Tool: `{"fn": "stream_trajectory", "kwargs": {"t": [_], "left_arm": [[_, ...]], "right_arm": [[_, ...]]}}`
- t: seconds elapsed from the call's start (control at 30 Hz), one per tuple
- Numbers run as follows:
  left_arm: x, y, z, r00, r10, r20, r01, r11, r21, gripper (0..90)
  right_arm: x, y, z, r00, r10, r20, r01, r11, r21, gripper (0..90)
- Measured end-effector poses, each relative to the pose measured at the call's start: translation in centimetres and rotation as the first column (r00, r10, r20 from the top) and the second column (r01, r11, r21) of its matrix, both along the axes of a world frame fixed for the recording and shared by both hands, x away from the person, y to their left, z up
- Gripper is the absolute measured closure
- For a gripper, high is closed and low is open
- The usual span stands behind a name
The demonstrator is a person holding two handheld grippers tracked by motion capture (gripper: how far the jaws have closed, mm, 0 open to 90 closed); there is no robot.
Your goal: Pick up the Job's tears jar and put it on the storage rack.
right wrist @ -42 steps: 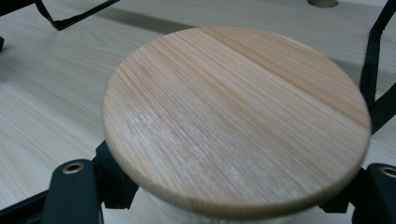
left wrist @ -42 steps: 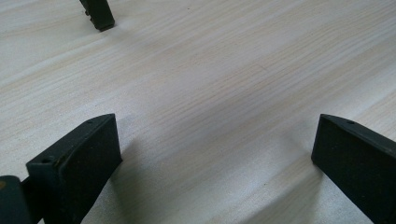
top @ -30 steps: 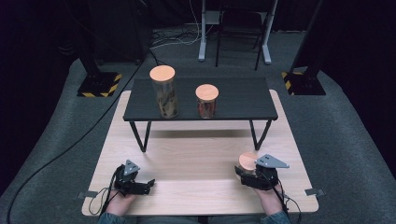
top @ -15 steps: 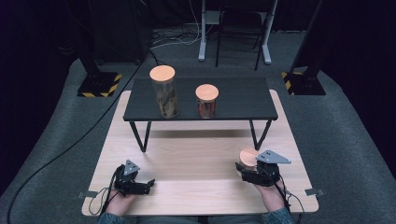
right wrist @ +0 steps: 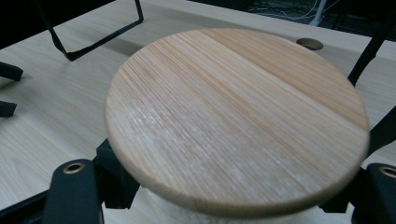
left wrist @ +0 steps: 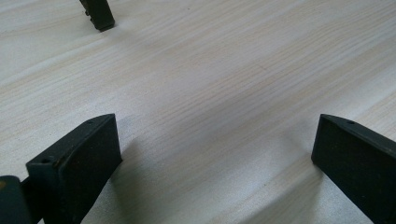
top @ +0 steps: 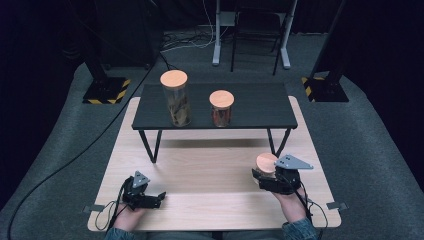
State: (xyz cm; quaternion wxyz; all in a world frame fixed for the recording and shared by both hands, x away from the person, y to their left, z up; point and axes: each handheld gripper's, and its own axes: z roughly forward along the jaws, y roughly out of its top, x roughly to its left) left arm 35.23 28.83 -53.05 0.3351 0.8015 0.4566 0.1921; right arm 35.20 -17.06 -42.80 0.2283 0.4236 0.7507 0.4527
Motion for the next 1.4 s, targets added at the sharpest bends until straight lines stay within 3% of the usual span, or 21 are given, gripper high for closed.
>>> {"fn": "stream_trajectory", "kwargs": {"t": [0.43,1.4], "left_arm": [[0.0,0.0,0.0,1.0000,0.000,0.000,0.000,1.0000,0.000,1.0],[0.0,0.0,0.0,1.0000,-0.002,0.000,0.002,1.0000,0.000,1.0]], "right_arm": [[0.9,0.4,2.0,0.9999,0.011,0.006,-0.011,1.000,-0.015,24.7],[2.1,0.5,4.5,0.9998,0.008,0.018,-0.008,1.000,-0.025,24.8]]}}
